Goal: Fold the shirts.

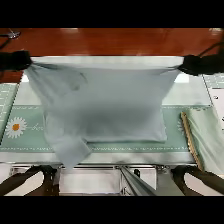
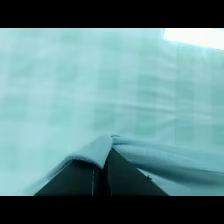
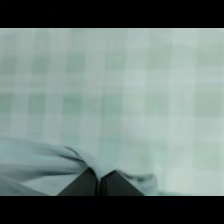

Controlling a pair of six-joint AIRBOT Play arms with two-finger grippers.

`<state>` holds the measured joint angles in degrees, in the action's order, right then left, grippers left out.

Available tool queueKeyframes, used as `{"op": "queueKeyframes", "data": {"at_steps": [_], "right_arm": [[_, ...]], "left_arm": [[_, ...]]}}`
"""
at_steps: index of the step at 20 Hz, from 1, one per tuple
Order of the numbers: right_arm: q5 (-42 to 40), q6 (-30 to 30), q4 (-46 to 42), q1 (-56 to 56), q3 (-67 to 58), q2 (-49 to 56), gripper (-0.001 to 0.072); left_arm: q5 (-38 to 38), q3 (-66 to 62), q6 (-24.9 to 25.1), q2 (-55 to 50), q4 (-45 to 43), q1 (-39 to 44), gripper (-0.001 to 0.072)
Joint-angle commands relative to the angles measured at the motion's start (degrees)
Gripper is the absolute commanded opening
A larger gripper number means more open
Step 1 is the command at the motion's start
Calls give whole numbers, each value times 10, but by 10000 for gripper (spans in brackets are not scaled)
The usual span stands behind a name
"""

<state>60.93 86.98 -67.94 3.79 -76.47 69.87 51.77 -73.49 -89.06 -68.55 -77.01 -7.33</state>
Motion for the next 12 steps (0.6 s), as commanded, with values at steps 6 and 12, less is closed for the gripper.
{"op": "queueKeyframes", "data": {"at_steps": [6,12], "right_arm": [[-38,9,126,0,-197,320,19],[106,-39,130,31,-207,328,19]], "left_arm": [[-89,-27,-71,-188,106,14,27],[103,-47,54,-183,106,-23,27]]}}
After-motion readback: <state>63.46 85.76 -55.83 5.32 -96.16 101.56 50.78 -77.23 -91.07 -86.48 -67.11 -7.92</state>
